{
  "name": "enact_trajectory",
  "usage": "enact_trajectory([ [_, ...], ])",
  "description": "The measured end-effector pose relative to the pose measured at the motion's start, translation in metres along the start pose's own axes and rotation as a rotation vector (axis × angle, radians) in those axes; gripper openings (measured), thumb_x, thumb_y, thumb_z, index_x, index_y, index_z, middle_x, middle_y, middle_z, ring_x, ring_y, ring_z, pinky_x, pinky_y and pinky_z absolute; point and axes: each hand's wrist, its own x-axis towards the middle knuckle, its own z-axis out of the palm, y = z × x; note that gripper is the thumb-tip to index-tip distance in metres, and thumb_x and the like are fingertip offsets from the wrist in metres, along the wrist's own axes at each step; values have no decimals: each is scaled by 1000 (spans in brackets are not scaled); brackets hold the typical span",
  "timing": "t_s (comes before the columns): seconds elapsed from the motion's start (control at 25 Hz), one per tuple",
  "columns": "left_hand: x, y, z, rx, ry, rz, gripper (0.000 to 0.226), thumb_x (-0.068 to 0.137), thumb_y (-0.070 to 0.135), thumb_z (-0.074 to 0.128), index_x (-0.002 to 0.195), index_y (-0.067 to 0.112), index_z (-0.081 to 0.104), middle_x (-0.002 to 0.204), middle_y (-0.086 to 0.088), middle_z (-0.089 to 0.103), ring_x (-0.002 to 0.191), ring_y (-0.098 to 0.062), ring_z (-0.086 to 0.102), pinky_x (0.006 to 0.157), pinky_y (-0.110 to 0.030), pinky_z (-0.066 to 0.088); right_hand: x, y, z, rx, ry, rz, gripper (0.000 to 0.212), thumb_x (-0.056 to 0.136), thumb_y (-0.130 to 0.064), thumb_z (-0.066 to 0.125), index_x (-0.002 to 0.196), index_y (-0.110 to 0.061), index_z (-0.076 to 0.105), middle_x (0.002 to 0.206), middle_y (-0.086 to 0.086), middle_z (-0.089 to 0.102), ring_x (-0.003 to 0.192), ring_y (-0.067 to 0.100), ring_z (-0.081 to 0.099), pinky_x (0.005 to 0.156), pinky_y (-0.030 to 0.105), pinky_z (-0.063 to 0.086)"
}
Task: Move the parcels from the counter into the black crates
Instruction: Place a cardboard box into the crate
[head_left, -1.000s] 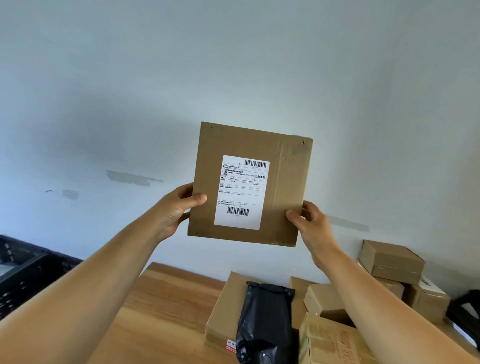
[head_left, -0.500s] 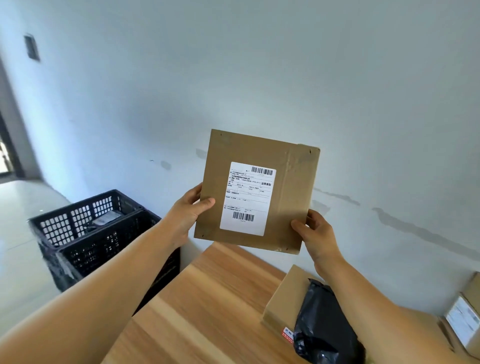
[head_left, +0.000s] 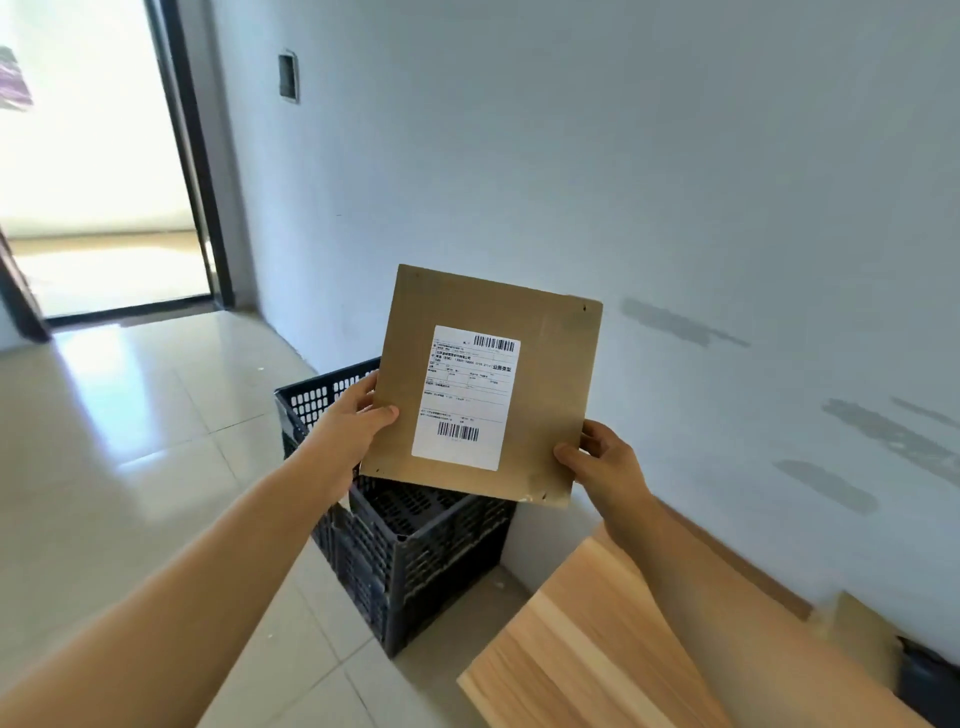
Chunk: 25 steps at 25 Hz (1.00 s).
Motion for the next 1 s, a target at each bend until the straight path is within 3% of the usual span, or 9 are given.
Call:
enact_trajectory([
  [0.24, 27, -2, -110, -20, 98, -65, 48, 96, 2, 48, 135, 29, 51, 118, 2, 65, 95, -14, 64, 69, -28, 49, 22, 6, 123, 13, -109, 88, 35, 91, -3, 59, 124, -10, 55, 110, 5, 65, 98, 19, 63, 75, 23, 50],
  [0.36, 46, -11, -139, -15, 122, -108, 47, 96, 3, 47, 135, 31, 50, 116, 5, 65, 97, -14, 63, 75, -30, 49, 38, 17, 158, 17, -136, 128, 33, 91, -3, 58, 122, -12, 55, 105, 0, 66, 97, 17, 64, 82, 30, 52],
  [0.48, 68, -20, -155, 8, 118, -160, 45, 97, 7, 48, 134, 31, 49, 116, 5, 65, 103, -18, 62, 86, -34, 48, 58, 32, 183, 10, -157, 174, 27, 92, -3, 57, 114, -19, 55, 100, -4, 65, 91, 12, 64, 70, 22, 50],
  [0.56, 91, -25, -167, 42, 107, -188, 44, 97, 8, 48, 134, 32, 49, 118, 4, 65, 106, -19, 60, 92, -36, 45, 77, 47, 202, 28, -171, 224, 25, 93, -4, 56, 113, -20, 55, 102, -3, 66, 93, 14, 63, 74, 26, 51],
  [0.72, 151, -31, -192, 150, 96, -243, 44, 97, 11, 49, 137, 31, 47, 116, 6, 63, 104, -17, 59, 92, -34, 41, 125, 77, 244, 57, -198, 307, 25, 95, -7, 55, 117, -18, 56, 105, -1, 66, 97, 17, 63, 86, 36, 52],
  [0.84, 216, -32, -200, 240, 83, -298, 44, 98, 13, 47, 138, 32, 43, 113, 8, 62, 100, -14, 58, 96, -35, 37, 176, 93, 273, 93, -225, 364, 27, 96, -8, 54, 122, -15, 56, 109, 0, 65, 99, 16, 63, 79, 30, 53],
  [1.0, 293, -48, -188, 347, 37, -400, 50, 97, 9, 44, 139, 36, 38, 113, 9, 62, 95, -14, 62, 83, -31, 44, 229, 116, 294, 79, -233, 495, 32, 98, -12, 50, 130, -12, 51, 120, 4, 60, 102, 15, 60, 70, 23, 51],
])
